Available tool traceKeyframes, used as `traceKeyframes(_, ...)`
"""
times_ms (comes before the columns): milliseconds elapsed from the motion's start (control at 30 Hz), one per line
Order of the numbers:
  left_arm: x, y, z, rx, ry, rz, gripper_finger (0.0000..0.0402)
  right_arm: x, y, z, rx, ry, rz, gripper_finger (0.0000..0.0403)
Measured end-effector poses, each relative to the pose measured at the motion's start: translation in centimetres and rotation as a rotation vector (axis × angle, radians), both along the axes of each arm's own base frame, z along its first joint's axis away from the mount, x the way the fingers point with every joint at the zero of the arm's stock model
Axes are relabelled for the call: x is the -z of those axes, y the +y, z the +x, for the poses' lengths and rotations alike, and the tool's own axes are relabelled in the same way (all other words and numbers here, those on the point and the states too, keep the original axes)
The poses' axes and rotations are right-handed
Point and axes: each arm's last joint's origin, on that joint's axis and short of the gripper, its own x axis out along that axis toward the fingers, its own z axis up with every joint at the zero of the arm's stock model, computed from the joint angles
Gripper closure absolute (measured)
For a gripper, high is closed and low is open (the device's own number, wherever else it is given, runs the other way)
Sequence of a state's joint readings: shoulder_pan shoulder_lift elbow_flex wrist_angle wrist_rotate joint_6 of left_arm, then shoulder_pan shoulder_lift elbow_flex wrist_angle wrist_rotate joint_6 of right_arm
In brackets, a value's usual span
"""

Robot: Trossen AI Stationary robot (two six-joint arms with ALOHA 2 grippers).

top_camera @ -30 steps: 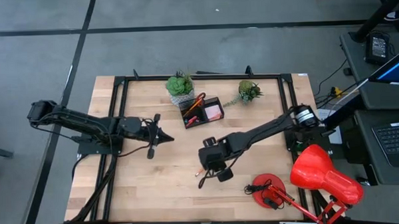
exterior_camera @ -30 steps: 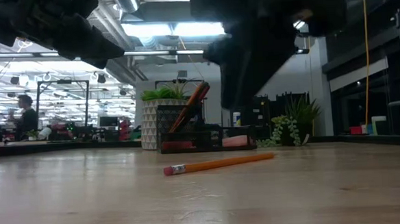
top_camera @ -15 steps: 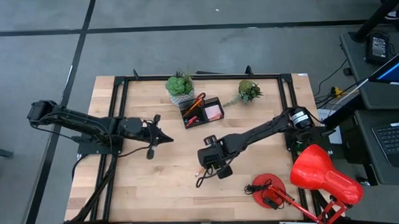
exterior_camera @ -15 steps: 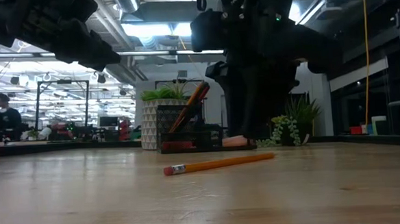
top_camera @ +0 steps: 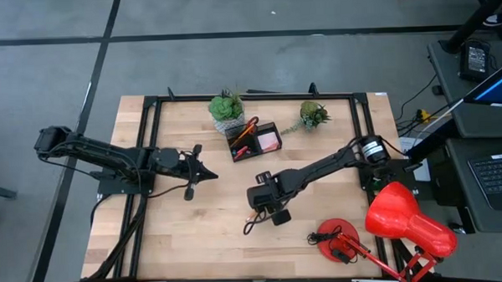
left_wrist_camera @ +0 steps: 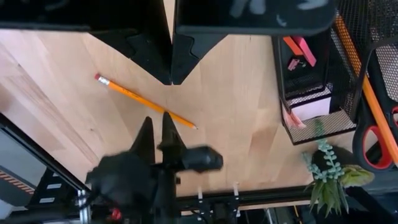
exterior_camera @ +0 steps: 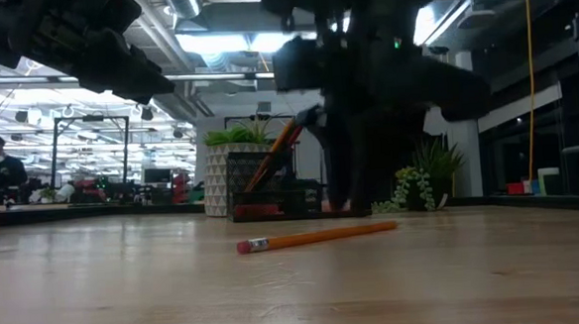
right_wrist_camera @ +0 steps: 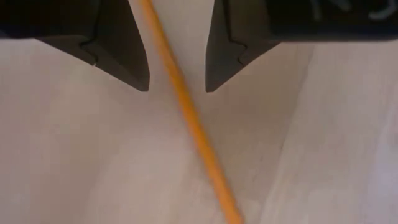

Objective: Pick and place office supplies into organizer
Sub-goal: Put the orange pencil into the black desk organizer

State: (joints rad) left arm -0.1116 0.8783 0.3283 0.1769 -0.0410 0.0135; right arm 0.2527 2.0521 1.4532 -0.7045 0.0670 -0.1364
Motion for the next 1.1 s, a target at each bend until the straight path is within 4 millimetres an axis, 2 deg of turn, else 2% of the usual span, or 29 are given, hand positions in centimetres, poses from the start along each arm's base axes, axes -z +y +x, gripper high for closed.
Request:
traceKeyframes(100,0.0,0.0,0.0,0.0,0.003,0.0,0.04,1.7,0.1,0.2,-0.013,0.045,0.014,0.0244)
traceKeyframes(233,0.0,0.0,0.0,0.0,0.005,0.001,0.0399,2.8,0.2,0.4,-0.027,0.069,-0.002,0.0245)
traceKeyframes(567,0.1,0.0,-0.1,0.0,0.016,0.002,0.0398,3.2,0.1,0.4,-0.029,0.084,-0.008,0.0247)
traceKeyframes(1100,0.1,0.0,-0.1,0.0,0.016,0.002,0.0399,3.3,0.1,0.3,-0.085,0.087,-0.018,0.0338)
